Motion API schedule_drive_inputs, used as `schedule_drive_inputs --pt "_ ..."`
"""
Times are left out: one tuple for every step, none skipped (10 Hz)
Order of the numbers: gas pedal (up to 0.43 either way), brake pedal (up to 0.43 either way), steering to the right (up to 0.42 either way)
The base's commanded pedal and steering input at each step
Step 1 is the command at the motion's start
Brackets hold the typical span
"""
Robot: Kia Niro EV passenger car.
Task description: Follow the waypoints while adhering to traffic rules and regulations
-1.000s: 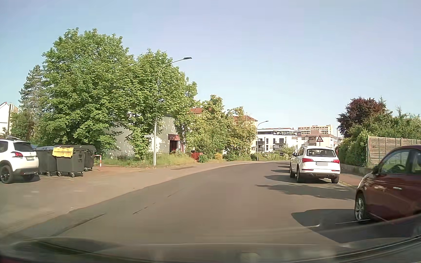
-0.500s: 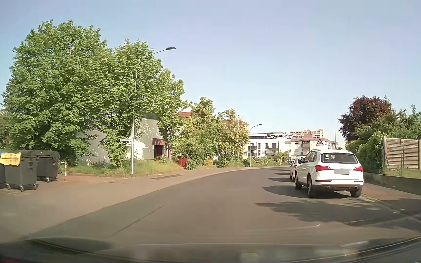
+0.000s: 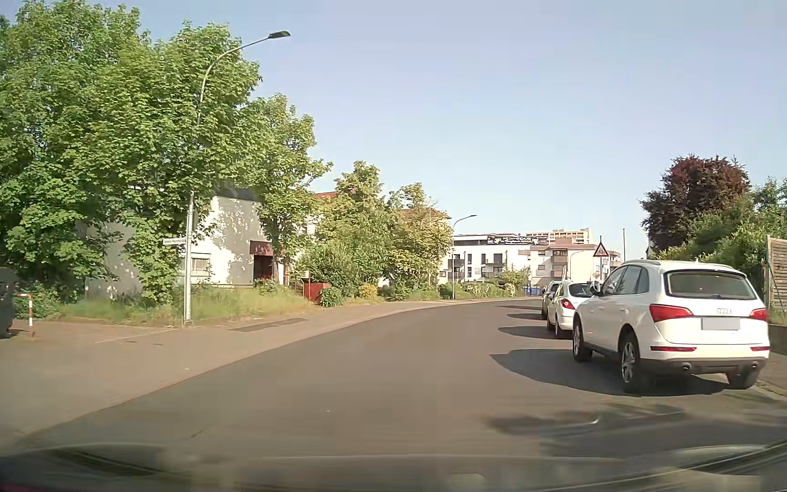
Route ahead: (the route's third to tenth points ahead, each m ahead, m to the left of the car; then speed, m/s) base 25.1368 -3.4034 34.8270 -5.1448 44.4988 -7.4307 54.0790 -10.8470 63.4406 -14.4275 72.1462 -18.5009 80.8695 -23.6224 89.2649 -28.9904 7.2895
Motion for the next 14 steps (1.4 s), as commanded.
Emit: schedule_drive_inputs --pt "0.189 0.03 0.05" --pt "0.177 0.03 0.051" --pt "0.177 0.03 0.05" --pt "0.169 0.03 0.049" --pt "0.169 0.03 0.047" --pt "0.169 0.03 0.045" --pt "0.169 0.03 0.045" --pt "0.169 0.03 0.045" --pt "0.138 0.03 0.045" --pt "0.138 0.037 0.047" --pt "0.138 0.03 0.048" --pt "0.138 0.03 0.048" --pt "0.138 0.024 0.047" --pt "0.118 0.03 0.045"
